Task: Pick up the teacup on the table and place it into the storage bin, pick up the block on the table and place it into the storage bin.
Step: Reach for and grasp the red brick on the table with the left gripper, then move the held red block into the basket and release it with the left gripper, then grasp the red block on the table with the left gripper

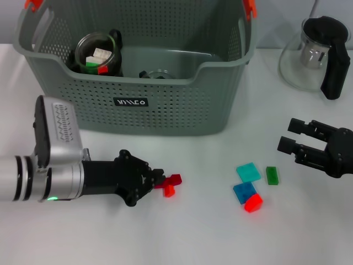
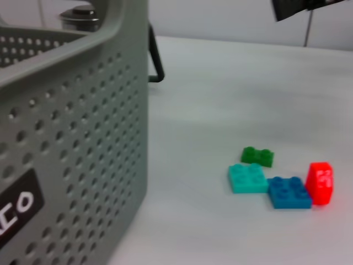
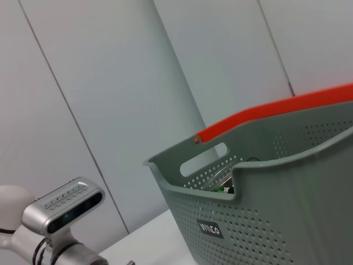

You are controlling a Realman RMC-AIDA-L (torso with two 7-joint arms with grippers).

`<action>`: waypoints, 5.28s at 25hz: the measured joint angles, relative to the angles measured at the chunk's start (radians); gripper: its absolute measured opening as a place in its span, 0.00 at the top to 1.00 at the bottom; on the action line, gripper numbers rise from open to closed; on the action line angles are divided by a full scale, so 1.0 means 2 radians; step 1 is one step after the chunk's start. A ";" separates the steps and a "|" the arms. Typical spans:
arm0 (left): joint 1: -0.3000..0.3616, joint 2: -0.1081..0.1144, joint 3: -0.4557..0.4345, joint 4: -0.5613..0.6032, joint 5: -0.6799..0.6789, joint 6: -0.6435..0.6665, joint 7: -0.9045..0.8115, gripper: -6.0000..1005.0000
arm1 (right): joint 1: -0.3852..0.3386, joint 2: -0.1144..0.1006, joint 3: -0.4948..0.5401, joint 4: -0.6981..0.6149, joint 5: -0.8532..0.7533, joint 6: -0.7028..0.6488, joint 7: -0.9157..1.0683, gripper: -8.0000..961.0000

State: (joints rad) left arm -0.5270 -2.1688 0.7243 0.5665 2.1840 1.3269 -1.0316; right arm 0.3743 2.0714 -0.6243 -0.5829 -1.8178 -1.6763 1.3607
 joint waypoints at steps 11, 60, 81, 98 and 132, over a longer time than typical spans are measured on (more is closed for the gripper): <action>0.017 -0.003 -0.002 0.007 -0.006 -0.002 0.013 0.78 | 0.002 0.000 -0.001 0.000 0.001 0.001 0.000 0.21; 0.034 0.043 -0.098 0.091 -0.005 0.239 -0.064 0.82 | 0.002 0.000 0.000 0.000 0.002 -0.003 0.000 0.21; -0.029 0.068 -0.118 0.245 -0.241 0.181 -0.348 0.81 | 0.001 0.002 0.000 -0.001 0.001 -0.004 -0.005 0.21; -0.097 0.067 0.004 0.387 0.140 0.083 -0.566 0.80 | 0.004 0.006 -0.001 0.000 0.000 0.008 -0.006 0.21; 0.018 0.036 -0.024 0.296 -0.310 0.122 -0.406 0.28 | 0.003 0.006 0.000 0.000 0.001 0.009 -0.006 0.21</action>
State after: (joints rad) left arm -0.4907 -2.0972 0.6756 1.1577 1.5633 1.5711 -1.8430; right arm 0.3798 2.0832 -0.6236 -0.5830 -1.8149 -1.6586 1.3483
